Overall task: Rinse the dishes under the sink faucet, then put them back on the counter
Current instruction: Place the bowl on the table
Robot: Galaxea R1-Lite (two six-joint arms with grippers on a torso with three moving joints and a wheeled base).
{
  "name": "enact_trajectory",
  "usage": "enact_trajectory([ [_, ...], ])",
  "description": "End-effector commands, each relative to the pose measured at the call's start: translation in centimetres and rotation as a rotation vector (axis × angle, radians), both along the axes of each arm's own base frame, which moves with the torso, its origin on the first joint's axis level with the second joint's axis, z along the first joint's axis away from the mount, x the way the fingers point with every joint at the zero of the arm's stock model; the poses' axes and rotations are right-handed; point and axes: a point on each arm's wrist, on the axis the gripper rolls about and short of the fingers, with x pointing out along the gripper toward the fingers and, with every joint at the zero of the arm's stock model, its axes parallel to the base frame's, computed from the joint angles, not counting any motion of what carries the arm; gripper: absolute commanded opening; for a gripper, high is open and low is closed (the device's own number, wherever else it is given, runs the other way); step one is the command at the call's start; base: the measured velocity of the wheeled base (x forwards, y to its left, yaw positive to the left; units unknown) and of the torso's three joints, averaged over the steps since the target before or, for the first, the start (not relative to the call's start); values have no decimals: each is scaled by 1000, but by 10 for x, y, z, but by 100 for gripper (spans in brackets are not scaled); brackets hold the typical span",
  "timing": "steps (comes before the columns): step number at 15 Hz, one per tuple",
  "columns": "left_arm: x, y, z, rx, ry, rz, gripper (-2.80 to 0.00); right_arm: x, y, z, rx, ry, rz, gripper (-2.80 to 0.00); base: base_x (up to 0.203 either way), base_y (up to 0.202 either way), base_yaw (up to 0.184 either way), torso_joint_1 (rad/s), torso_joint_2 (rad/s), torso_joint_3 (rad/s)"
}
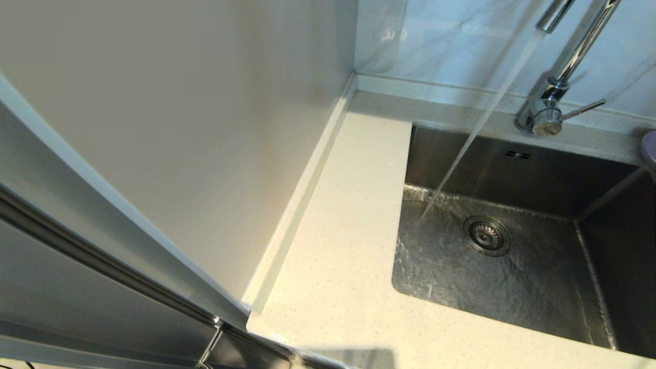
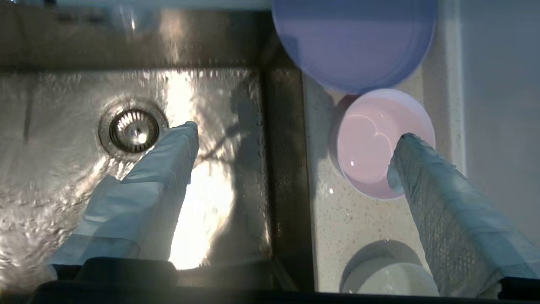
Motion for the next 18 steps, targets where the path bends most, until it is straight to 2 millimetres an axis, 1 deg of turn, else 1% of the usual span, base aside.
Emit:
enact_trajectory([
  [1, 0, 0, 0, -1, 0, 0, -280, 1, -1, -4, 2, 42, 15, 0, 0, 0, 0, 0, 0, 0],
  [5, 0, 0, 0, 0, 0, 0, -280, 1, -13, -11, 0, 93, -1, 0, 0, 0, 0, 0, 0, 0],
  [7, 0, 0, 0, -1, 0, 0, -280, -3, -22, -16, -51, 155, 53, 0, 0, 0, 0, 0, 0, 0],
  [8, 0, 0, 0, 0, 0, 0, -280, -5, -27, -19, -48, 174, 69, 0, 0, 0, 0, 0, 0, 0],
  [11, 0, 0, 0, 0, 0, 0, -280, -4, -31, -22, -37, 185, 71, 0, 0, 0, 0, 0, 0, 0],
  [16, 0, 0, 0, 0, 0, 0, -280, -2, -31, -23, -10, 168, 102, 0, 0, 0, 0, 0, 0, 0],
  [17, 0, 0, 0, 0, 0, 0, -280, -2, -31, -24, -7, 171, 102, -280, 0, 0, 0, 0, 0, 0],
  [18, 0, 0, 0, -1, 0, 0, -280, -3, -31, -24, 0, 176, 99, -280, 0, 0, 0, 0, 0, 0],
])
